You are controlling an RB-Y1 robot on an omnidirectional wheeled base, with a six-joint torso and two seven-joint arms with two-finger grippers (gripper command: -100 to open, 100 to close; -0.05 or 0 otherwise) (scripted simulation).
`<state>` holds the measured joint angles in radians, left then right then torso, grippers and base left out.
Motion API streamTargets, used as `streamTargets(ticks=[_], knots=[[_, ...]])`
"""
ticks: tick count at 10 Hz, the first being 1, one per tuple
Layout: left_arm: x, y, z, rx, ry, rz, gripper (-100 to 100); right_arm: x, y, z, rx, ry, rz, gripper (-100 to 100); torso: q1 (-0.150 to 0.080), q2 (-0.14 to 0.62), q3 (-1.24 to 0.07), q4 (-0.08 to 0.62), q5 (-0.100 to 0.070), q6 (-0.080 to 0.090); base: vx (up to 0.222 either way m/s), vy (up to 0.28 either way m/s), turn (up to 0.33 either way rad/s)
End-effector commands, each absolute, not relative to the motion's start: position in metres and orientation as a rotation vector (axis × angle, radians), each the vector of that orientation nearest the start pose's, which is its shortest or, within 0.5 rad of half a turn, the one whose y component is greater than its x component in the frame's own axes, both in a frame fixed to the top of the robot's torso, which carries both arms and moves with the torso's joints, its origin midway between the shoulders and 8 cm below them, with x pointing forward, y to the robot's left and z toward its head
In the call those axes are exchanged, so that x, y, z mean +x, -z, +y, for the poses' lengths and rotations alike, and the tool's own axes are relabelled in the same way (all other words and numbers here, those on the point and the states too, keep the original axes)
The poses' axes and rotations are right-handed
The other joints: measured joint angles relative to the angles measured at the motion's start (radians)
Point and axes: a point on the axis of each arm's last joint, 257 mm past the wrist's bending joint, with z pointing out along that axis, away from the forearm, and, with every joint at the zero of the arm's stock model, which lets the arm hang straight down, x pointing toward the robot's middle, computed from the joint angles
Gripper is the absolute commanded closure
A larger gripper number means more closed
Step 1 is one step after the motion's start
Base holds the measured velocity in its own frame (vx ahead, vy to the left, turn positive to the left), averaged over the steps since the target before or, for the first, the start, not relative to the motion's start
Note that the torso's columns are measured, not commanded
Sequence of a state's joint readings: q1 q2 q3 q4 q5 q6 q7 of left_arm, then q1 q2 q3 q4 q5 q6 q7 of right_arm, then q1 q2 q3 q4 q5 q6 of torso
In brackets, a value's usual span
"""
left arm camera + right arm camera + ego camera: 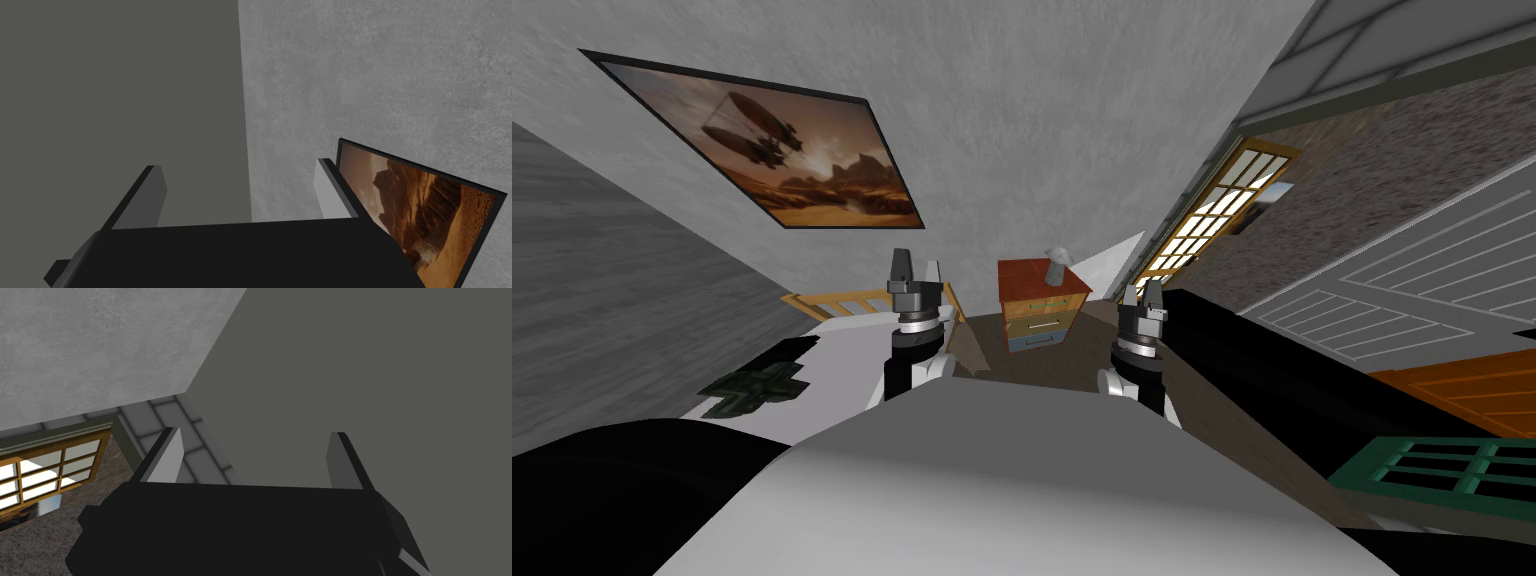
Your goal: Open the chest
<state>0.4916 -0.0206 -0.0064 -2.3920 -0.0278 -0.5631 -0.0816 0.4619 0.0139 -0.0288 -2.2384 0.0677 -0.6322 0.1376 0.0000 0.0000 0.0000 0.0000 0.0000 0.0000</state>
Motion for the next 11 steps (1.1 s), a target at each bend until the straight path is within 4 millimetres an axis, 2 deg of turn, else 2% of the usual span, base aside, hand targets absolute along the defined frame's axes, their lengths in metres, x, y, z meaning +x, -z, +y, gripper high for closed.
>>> streamTargets(ticks=[1,9,10,11], knots=[[0.307,-0.0857,0.2674,-0.482,1.251,0.499,0,0.3311,-0.0418,-0.2728,0.473,-1.143,0.582,0,0.0,0.04,-0.082,0.041,0.0,0.0,0.0,0.0,0.0],[0.307,-0.0858,0.2674,-0.482,1.251,0.498,0,0.331,-0.042,-0.2728,0.472,-1.143,0.581,0,0.0,0.618,-1.234,0.617,0.0,0.0,0.0,0.0,0.0],[0.307,-0.0858,0.2674,-0.482,1.251,0.498,0,0.3335,-0.039,-0.2684,0.433,-1.122,0.618,-100,0.0,0.691,-1.382,0.691,0.0,0.0,0.013,0.008,-0.006],[0.3071,-0.0857,0.2674,-0.482,1.251,0.499,0,0.3358,-0.0359,-0.2657,0.404,-1.1,0.643,-100,0.0,0.725,-1.451,0.724,0.0,0.0,0.017,0.02,-0.011]])
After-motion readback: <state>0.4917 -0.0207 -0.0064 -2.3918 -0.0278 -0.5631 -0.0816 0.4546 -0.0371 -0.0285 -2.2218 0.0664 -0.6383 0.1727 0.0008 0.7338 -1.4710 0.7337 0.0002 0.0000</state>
